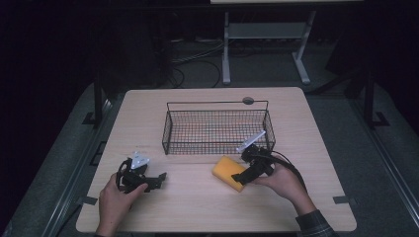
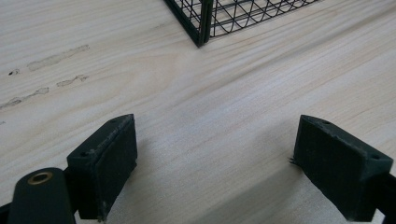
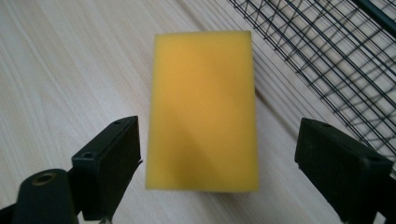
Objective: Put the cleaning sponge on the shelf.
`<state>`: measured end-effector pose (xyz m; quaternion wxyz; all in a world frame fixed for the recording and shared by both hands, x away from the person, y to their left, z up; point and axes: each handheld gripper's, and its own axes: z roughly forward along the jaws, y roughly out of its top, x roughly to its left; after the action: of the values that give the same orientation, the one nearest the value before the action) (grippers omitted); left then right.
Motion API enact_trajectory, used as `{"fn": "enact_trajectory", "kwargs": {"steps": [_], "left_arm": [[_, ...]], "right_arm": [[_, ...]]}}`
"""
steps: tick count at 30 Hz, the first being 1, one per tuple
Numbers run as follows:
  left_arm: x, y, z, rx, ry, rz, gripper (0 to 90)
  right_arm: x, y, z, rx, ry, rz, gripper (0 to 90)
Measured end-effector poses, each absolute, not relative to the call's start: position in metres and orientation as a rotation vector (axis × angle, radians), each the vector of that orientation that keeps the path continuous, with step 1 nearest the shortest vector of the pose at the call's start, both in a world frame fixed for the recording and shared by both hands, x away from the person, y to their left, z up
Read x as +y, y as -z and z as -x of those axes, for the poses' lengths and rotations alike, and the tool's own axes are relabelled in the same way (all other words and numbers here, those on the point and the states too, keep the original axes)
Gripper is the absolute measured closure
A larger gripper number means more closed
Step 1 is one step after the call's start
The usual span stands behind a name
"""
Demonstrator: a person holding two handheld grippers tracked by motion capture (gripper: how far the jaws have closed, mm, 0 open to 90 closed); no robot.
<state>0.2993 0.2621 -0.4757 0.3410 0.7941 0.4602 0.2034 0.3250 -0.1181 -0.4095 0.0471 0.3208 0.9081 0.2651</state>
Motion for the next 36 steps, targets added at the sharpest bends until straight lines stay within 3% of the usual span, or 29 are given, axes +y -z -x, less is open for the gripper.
{"fn": "enact_trajectory", "kwargs": {"steps": [36], "left_arm": [[0.262, 0.476, -0.299, 1.194, -0.529, -2.072, 12.7]], "right_arm": [[-0.072, 0.448, -0.342, 2.855, -0.551, -0.945, 15.5]]}}
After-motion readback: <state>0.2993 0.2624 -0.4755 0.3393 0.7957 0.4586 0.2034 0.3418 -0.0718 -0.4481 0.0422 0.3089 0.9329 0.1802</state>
